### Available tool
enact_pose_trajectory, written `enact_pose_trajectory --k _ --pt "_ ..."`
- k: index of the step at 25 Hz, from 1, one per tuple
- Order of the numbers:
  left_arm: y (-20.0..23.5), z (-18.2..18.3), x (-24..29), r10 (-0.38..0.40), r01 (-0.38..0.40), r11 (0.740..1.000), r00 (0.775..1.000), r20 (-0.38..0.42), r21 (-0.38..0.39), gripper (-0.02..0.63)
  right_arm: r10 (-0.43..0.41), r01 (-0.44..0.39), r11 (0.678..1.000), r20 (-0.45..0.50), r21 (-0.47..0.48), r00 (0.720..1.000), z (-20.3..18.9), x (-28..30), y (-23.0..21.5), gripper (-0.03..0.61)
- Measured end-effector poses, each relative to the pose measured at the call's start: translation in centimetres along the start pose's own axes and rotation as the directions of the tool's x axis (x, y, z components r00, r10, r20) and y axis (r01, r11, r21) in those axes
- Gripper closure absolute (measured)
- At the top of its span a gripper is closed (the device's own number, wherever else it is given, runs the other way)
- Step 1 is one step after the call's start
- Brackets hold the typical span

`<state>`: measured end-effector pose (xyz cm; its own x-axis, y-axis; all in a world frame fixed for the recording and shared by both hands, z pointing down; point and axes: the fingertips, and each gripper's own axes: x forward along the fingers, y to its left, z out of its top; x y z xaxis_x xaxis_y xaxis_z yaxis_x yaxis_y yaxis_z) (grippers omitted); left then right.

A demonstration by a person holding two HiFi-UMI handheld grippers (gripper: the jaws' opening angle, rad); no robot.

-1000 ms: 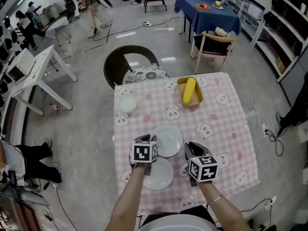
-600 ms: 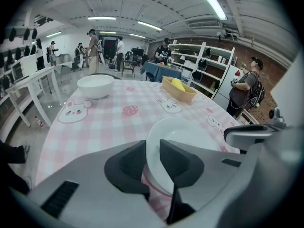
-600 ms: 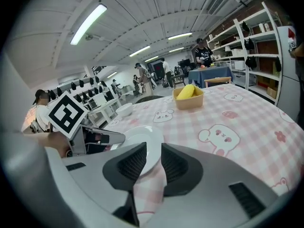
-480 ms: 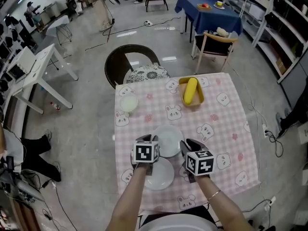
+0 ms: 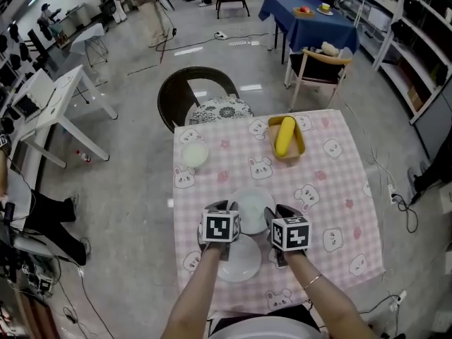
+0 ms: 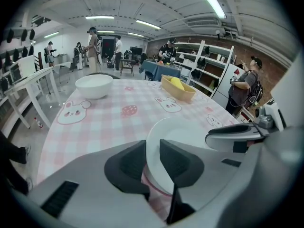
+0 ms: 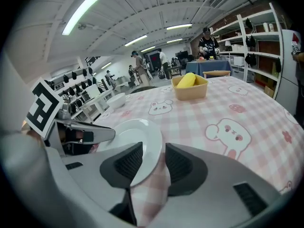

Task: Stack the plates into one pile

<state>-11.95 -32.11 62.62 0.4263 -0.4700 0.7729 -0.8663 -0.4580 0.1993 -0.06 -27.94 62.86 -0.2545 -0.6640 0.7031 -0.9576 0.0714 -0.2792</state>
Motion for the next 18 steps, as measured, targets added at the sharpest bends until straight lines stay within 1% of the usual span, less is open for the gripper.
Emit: enact_pose_trajectory --k 2,5,10,15,18 --pt "0.04 -0.06 -0.01 -0.002 0.002 1.000 1.000 0.000 -0.003 0.506 -0.010 0.010 1.000 -0.015 0.000 1.000 -0.27 0.29 0.05 0.420" --pt "0.12 -0.08 0.11 -0.005 0.005 1.000 1.000 0.002 -0.007 0.506 -0.024 0.024 1.000 -0.017 -0.001 1.000 -0.36 0.54 -0.08 0.433" --pt "0.34 0.17 -0.01 -0.013 0.013 1.000 1.000 0.005 -0.012 0.506 -0.010 0.010 1.000 -0.024 0.004 1.000 -0.10 0.61 0.05 0.439" --pt "0.37 0.16 0.03 -0.023 0.023 1.000 1.000 0.004 -0.019 0.506 -0.020 0.020 1.000 -0.027 -0.011 0.999 -0.07 0.61 0.24 0.446" --pt "0.38 0.14 -0.06 -0.020 0.020 1.000 1.000 0.004 -0.018 0.506 -0.019 0.019 1.000 -0.026 -0.003 0.999 -0.16 0.65 0.36 0.463"
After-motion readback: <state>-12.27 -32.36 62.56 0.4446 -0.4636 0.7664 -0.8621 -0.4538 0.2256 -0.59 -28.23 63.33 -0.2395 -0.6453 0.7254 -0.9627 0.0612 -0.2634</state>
